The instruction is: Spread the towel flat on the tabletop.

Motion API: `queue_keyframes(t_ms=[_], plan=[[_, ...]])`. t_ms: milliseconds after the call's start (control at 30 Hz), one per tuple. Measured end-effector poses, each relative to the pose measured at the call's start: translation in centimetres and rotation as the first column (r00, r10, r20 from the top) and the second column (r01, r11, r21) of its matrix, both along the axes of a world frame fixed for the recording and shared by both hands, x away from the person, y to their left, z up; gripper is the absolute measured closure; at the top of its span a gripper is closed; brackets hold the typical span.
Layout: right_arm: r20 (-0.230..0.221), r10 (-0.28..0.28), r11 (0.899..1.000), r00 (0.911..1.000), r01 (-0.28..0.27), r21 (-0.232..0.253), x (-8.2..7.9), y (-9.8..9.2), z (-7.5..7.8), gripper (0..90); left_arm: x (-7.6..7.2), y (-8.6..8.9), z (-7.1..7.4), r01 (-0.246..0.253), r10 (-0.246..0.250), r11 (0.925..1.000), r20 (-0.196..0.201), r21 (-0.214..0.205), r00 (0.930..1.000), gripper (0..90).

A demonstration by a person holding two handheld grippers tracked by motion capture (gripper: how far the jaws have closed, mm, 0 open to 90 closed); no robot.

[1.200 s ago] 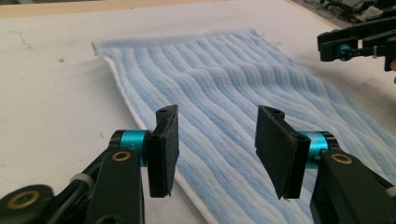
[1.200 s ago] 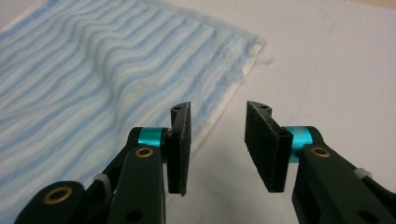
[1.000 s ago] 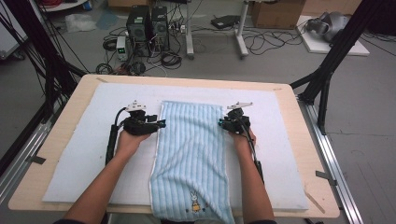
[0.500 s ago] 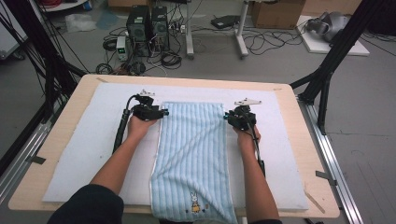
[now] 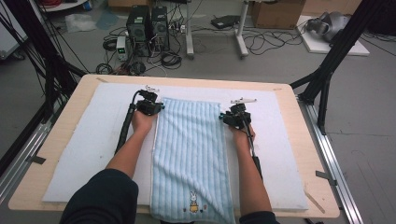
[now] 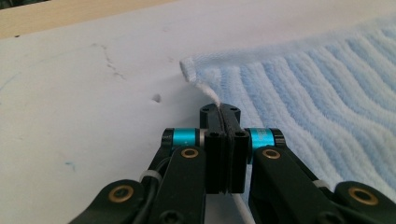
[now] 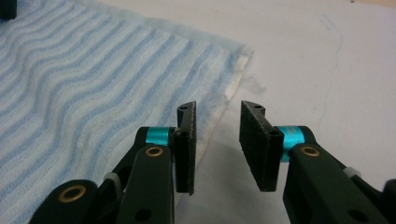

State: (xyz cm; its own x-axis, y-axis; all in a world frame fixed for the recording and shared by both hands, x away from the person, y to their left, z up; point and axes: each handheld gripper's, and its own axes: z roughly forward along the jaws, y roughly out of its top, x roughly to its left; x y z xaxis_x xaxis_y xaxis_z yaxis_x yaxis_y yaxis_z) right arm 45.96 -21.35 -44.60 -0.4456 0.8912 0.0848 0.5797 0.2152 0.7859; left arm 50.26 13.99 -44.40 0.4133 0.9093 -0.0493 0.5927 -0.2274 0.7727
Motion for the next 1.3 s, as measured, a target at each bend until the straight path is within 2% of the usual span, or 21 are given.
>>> queue_keyframes(t_ms=[67,133,200,233,267,300,333,400,433,467,500,533,567,600,667,733,900,1033,1100,1200,1300], plan=[[0.001,-0.003,1.000,1.0000,0.003,0.016,0.1,0.2,0.3,66.6,0.1,0.0,-0.1,0.008,-0.008,0.9998,0.002,-0.018,1.0000,86.4],[0.001,0.012,1.000,0.9999,-0.012,0.005,0.4,0.6,0.5,66.4,0.0,-0.1,-0.3,-0.012,0.010,0.9982,-0.027,-0.058,0.9996,65.1],[-0.007,0.022,1.000,0.9997,-0.022,0.003,0.9,1.0,0.3,66.3,-0.2,-0.3,-0.2,-0.003,0.001,0.9984,-0.032,-0.056,0.9995,60.1],[-0.018,0.028,1.000,0.9994,-0.028,-0.008,1.2,1.3,0.1,66.8,-0.3,-0.5,-0.1,0.008,-0.009,0.9992,-0.030,-0.039,0.9995,60.4],[-0.034,0.028,0.998,0.9990,-0.030,-0.052,1.4,1.7,-0.2,68.6,-0.3,-0.6,-0.1,0.023,-0.025,0.9991,-0.033,-0.036,0.9991,63.6],[-0.029,0.022,0.998,0.9993,-0.024,-0.063,1.5,1.9,-0.3,77.5,-0.4,-0.8,-0.1,0.045,-0.045,0.9987,-0.031,-0.022,0.9985,76.2],[-0.030,0.023,0.998,0.9993,-0.024,-0.049,1.6,1.9,-0.3,86.3,-0.6,-1.2,-0.1,0.065,-0.064,0.9977,-0.012,0.020,0.9979,86.0],[-0.011,0.023,0.993,0.9997,-0.024,-0.112,1.7,2.2,-0.2,87.2,-0.4,-1.3,0.0,0.060,-0.061,0.9977,0.001,0.031,0.9982,87.6],[0.017,0.005,0.986,0.9998,-0.002,-0.165,1.8,2.3,-0.2,87.2,-0.4,-1.3,0.1,0.035,-0.035,0.9990,0.015,0.029,0.9993,88.0],[0.038,-0.031,0.983,0.9988,0.037,-0.178,1.9,2.1,-0.2,84.0,-0.3,-1.3,0.1,0.019,-0.019,0.9998,0.023,0.001,0.9995,88.6],[0.045,-0.057,0.984,0.9974,0.064,-0.165,2.0,1.8,-0.3,77.5,-0.3,-1.2,0.2,0.004,-0.004,0.9999,0.029,-0.011,0.9996,88.3],[0.046,-0.106,0.986,0.9933,0.111,-0.123,2.0,1.2,-0.2,72.3,-0.4,-1.3,0.2,-0.012,0.013,0.9992,0.039,-0.037,0.9991,85.2],[0.038,-0.134,0.990,0.9902,0.136,-0.041,1.8,0.5,0.0,69.0,-0.3,-1.2,0.2,-0.019,0.021,0.9981,0.028,-0.059,0.9994,66.8],[0.038,-0.133,0.991,0.9904,0.134,-0.019,1.6,0.2,0.2,68.5,-0.4,-1.1,0.2,-0.012,0.013,0.9971,0.014,-0.075,0.9998,60.4],[0.063,-0.108,0.994,0.9922,0.110,-0.026,0.9,-0.4,0.9,68.4,-1.1,-1.0,0.3,0.005,-0.002,0.9967,0.040,-0.081,0.9992,57.6],[0.080,-0.078,0.997,0.9937,0.078,0.000,0.3,-1.0,1.6,67.8,-1.8,-0.8,0.2,0.009,-0.005,0.9951,0.038,-0.098,0.9993,57.9],[0.061,-0.002,1.000,0.9981,0.004,-0.026,-1.5,-1.0,2.4,66.7,-4.0,-0.5,0.4,0.041,-0.037,0.9904,0.031,-0.132,0.9988,57.8],[0.044,0.083,0.996,0.9956,-0.082,-0.027,-3.2,-0.4,2.3,65.8,-5.9,-0.1,0.5,0.083,-0.082,0.9885,0.015,-0.127,0.9966,56.6],[0.054,0.104,0.994,0.9931,-0.103,-0.024,-4.3,-0.2,2.3,65.7,-6.9,0.1,0.6,0.099,-0.096,0.9849,0.027,-0.142,0.9950,56.3],[0.035,0.121,0.992,0.9921,-0.119,-0.040,-5.1,0.0,2.0,65.5,-8.0,0.0,0.3,0.118,-0.117,0.9833,0.010,-0.139,0.9930,56.0],[-0.004,0.125,0.991,0.9922,-0.125,-0.050,-5.6,0.3,1.3,65.5,-8.4,-0.2,-0.1,0.135,-0.140,0.9829,-0.033,-0.125,0.9895,54.1]])
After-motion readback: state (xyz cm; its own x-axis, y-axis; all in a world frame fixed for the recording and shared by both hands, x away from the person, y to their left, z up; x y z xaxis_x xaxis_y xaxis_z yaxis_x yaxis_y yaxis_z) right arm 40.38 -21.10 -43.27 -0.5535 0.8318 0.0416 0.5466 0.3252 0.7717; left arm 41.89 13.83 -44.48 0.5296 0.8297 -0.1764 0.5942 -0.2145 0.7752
